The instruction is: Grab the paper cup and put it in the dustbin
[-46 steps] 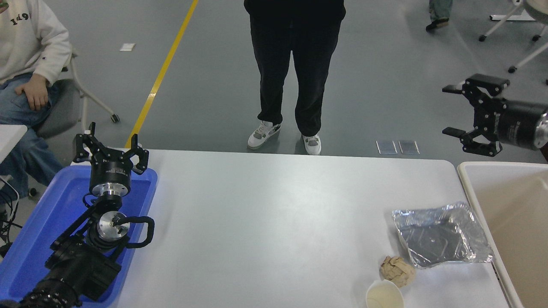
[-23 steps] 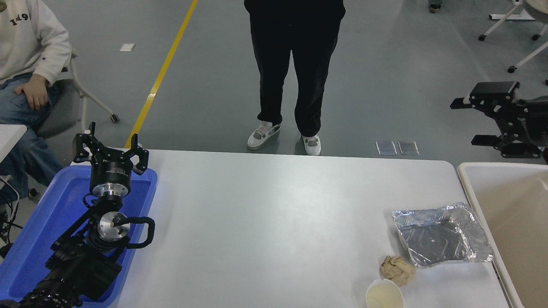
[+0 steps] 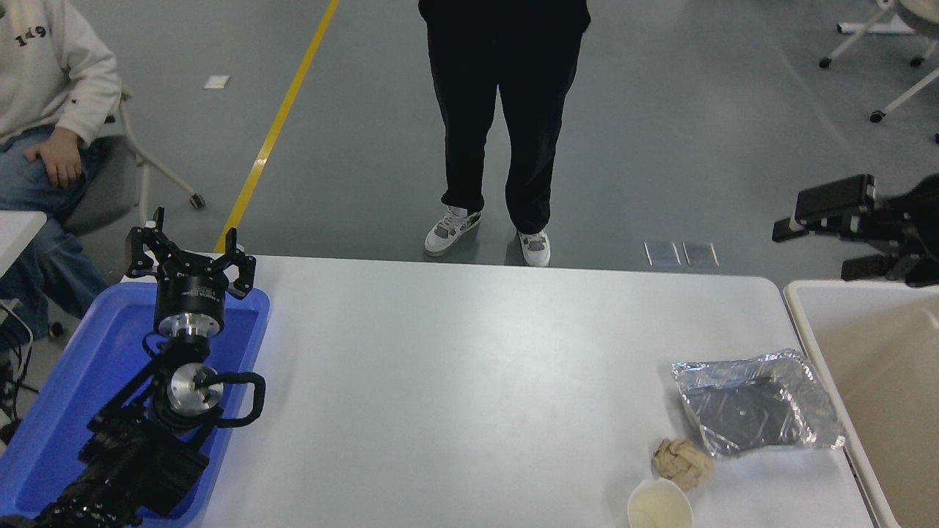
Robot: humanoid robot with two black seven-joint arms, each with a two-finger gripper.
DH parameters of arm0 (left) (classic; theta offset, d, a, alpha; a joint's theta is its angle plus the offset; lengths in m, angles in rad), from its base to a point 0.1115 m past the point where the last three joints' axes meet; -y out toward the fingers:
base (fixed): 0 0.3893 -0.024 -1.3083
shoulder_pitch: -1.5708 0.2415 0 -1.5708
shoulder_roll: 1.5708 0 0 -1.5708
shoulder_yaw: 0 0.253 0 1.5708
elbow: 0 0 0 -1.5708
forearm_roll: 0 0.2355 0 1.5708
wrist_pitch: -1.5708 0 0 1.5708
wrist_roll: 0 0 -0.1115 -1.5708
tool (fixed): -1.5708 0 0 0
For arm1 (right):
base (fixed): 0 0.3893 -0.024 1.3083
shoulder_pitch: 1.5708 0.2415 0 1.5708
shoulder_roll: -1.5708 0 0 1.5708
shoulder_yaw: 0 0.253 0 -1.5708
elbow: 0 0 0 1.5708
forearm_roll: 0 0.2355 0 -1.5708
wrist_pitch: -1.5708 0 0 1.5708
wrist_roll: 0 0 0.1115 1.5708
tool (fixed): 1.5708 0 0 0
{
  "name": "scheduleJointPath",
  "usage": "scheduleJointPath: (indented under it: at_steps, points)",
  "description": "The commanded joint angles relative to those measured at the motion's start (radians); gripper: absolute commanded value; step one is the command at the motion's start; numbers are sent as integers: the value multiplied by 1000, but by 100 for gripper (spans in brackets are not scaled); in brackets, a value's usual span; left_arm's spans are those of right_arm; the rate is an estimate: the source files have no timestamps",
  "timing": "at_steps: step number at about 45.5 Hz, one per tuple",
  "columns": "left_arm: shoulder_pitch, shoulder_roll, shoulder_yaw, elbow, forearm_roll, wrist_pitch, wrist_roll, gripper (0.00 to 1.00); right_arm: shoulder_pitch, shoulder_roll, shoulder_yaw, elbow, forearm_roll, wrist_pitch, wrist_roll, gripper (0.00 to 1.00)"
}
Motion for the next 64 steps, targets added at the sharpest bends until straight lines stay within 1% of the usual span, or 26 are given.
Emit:
scheduleJointPath:
  at_steps: [1, 8, 16, 21, 30, 35, 43, 51, 64]
  points:
    - [0, 0, 0, 0, 0, 0, 0, 99, 264, 125, -158, 50, 5, 100, 25, 100]
    - [0, 0, 0, 0, 0, 0, 0, 99, 320, 176, -174, 107, 5, 100, 24, 100]
    - [0, 0, 0, 0, 0, 0, 0, 99, 370, 199, -161, 139, 25, 100, 25, 100]
    - [0, 0, 0, 0, 0, 0, 0, 99, 377, 214, -153, 139, 73, 100, 25, 100]
    - [0, 0, 0, 0, 0, 0, 0, 99, 377, 294, -95, 139, 175, 100, 27, 100]
    - [0, 0, 0, 0, 0, 0, 0, 99, 356, 338, -53, 139, 195, 100, 28, 100]
    - [0, 0, 0, 0, 0, 0, 0, 99, 293, 390, 22, 139, 266, 100, 30, 100]
    - [0, 0, 0, 0, 0, 0, 0, 99, 218, 404, 69, 139, 271, 100, 28, 100]
    - [0, 0, 0, 0, 0, 0, 0, 99, 101, 403, 36, 139, 241, 100, 24, 100]
